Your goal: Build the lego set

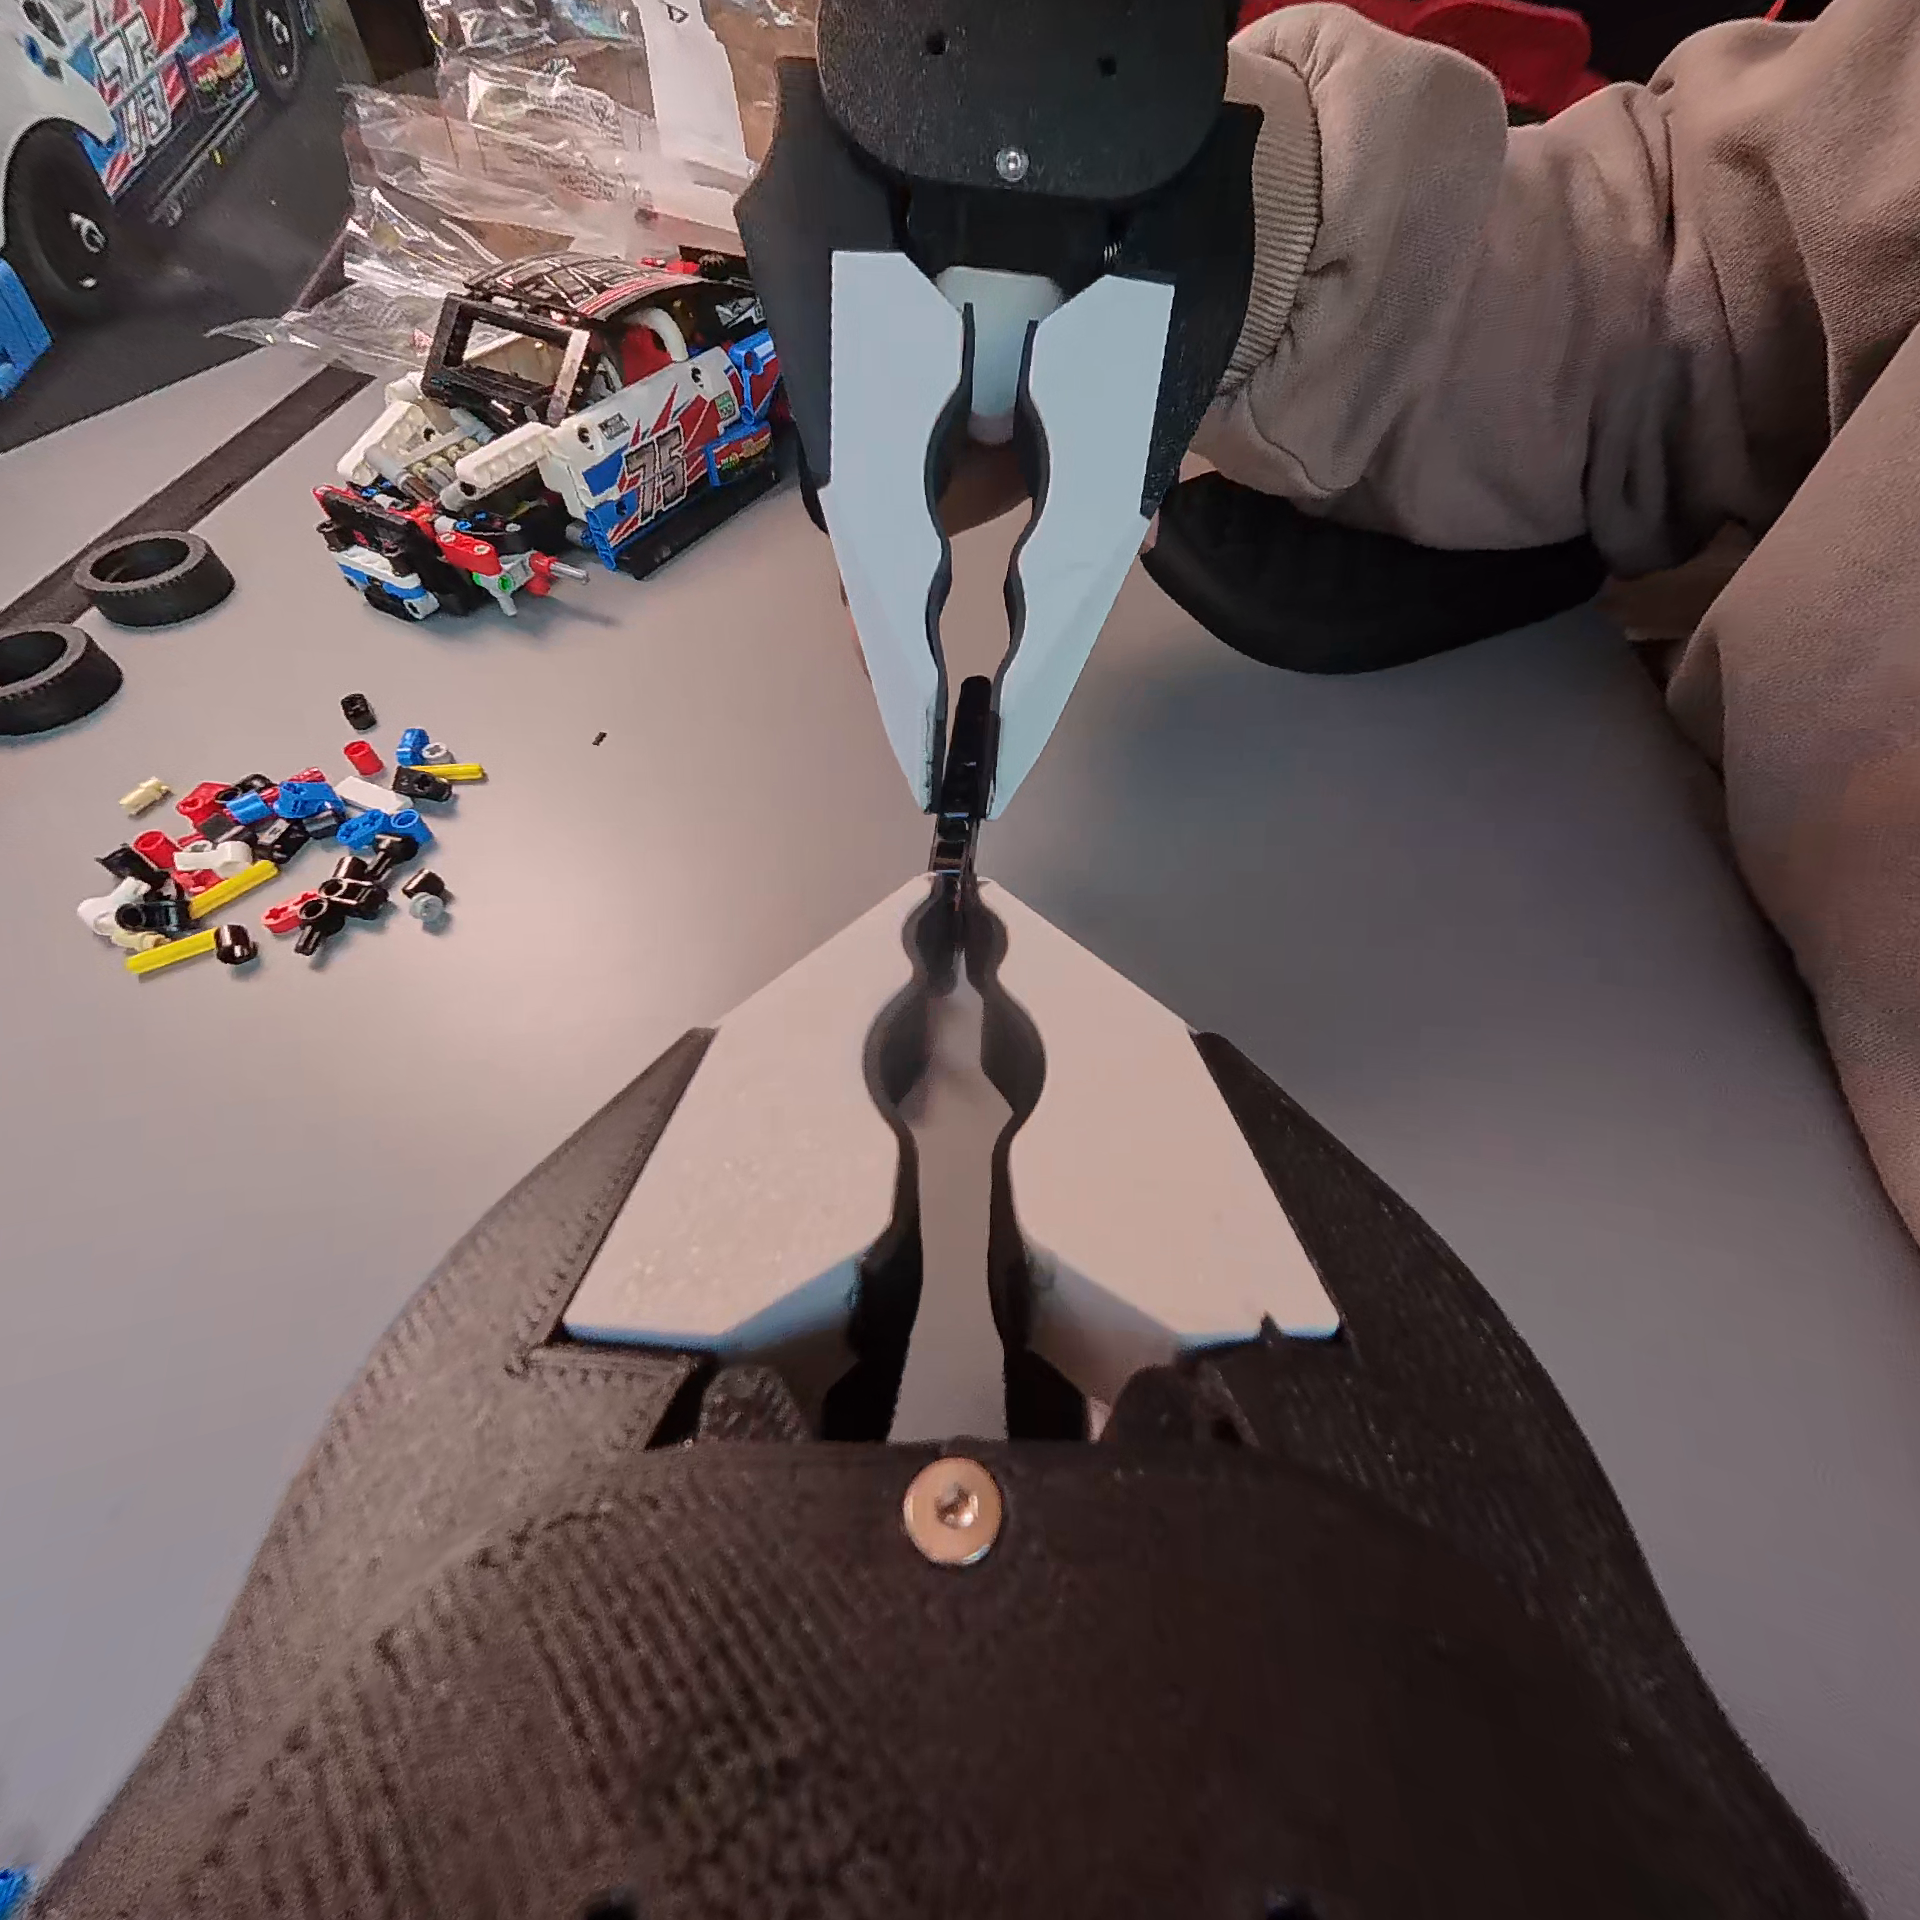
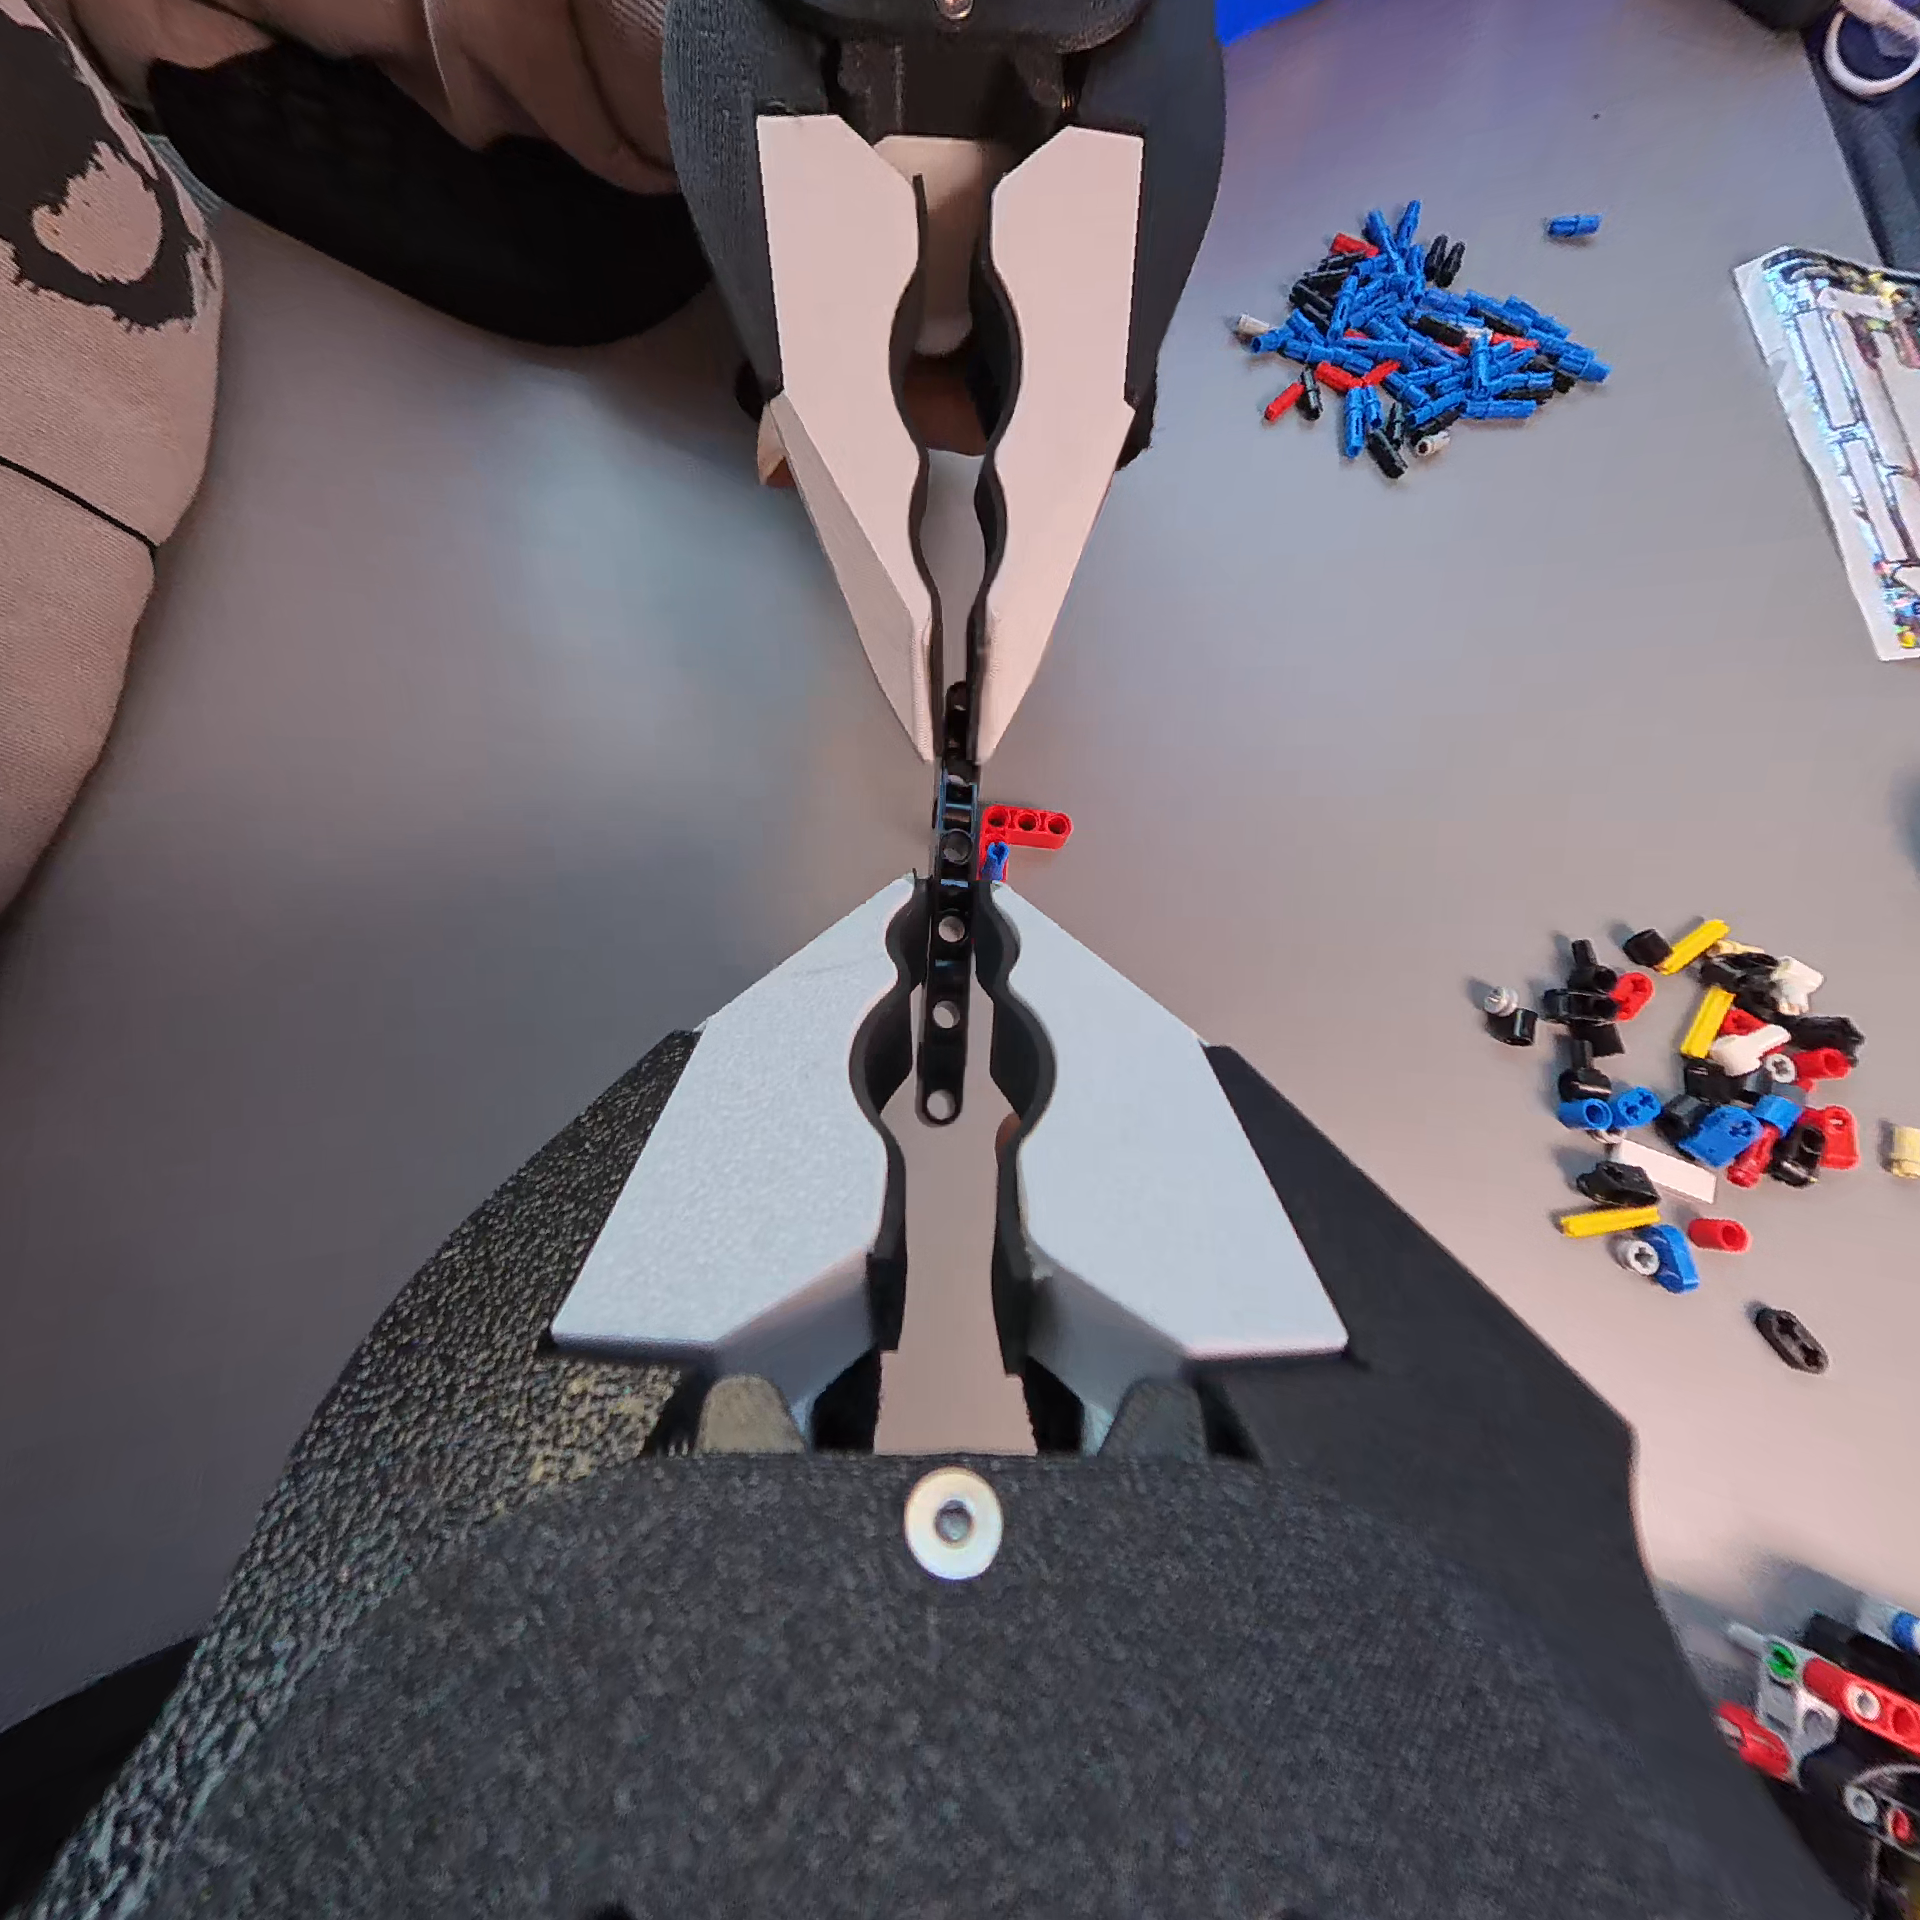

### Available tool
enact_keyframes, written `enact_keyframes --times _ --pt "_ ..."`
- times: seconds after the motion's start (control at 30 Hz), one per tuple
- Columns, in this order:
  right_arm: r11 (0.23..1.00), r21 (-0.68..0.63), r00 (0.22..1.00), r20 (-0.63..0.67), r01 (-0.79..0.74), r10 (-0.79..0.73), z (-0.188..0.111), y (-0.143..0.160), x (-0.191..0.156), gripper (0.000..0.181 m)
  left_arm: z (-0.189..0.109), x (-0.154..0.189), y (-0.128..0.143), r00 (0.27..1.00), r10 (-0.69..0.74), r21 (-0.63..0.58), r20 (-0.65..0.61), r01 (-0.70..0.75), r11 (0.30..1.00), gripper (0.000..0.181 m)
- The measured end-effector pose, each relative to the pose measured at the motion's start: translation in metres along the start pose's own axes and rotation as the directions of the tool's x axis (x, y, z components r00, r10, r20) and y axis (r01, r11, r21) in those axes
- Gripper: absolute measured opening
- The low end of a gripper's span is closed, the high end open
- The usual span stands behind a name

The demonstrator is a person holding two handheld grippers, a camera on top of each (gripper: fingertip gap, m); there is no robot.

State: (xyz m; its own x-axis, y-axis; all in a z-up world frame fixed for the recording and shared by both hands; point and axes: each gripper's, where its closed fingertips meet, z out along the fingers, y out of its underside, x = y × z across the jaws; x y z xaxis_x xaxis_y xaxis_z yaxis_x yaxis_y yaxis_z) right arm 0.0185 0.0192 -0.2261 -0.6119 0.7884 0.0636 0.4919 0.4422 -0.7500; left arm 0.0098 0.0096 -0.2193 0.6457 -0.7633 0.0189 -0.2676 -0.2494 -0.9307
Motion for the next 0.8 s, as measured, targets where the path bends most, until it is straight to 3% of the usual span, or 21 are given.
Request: enact_keyframes --times 0.2,0.27,0.33,0.4,0.47,0.8 --pt "0.996 0.085 1.0 -0.001 -0.029 0.029 -0.004 -0.006 0.002 0.006 -0.003 0.0 -0.005 1.0 -0.011 0.05 0.0 0.011 0.999 0.002" --pt "0.996 0.083 0.999 -0.014 -0.03 0.031 -0.005 -0.002 0.004 0.006 -0.006 0.0 -0.006 1.0 -0.019 0.063 -0.005 0.02 0.998 0.024" --pt "0.995 0.099 0.999 -0.011 -0.033 0.035 -0.006 -0.002 0.003 0.006 -0.006 0.0 -0.004 1.0 -0.027 0.053 -0.015 0.028 0.998 0.033" --pt "0.992 0.122 0.999 0.0 -0.039 0.039 -0.007 -0.004 0.001 0.006 -0.002 0.001 0.001 1.0 -0.015 0.027 -0.01 0.015 1.0 0.028" --pt "0.992 0.123 0.999 -0.001 -0.036 0.037 -0.006 -0.003 0.001 0.006 0.003 -0.001 0.004 1.0 0.0 0.008 0.006 0.0 1.0 0.007" --pt "0.993 0.109 0.999 -0.033 -0.034 0.038 0.005 0.007 0.004 0.006 0.01 -0.004 0.011 1.0 -0.017 -0.027 -0.01 0.017 0.999 0.006"
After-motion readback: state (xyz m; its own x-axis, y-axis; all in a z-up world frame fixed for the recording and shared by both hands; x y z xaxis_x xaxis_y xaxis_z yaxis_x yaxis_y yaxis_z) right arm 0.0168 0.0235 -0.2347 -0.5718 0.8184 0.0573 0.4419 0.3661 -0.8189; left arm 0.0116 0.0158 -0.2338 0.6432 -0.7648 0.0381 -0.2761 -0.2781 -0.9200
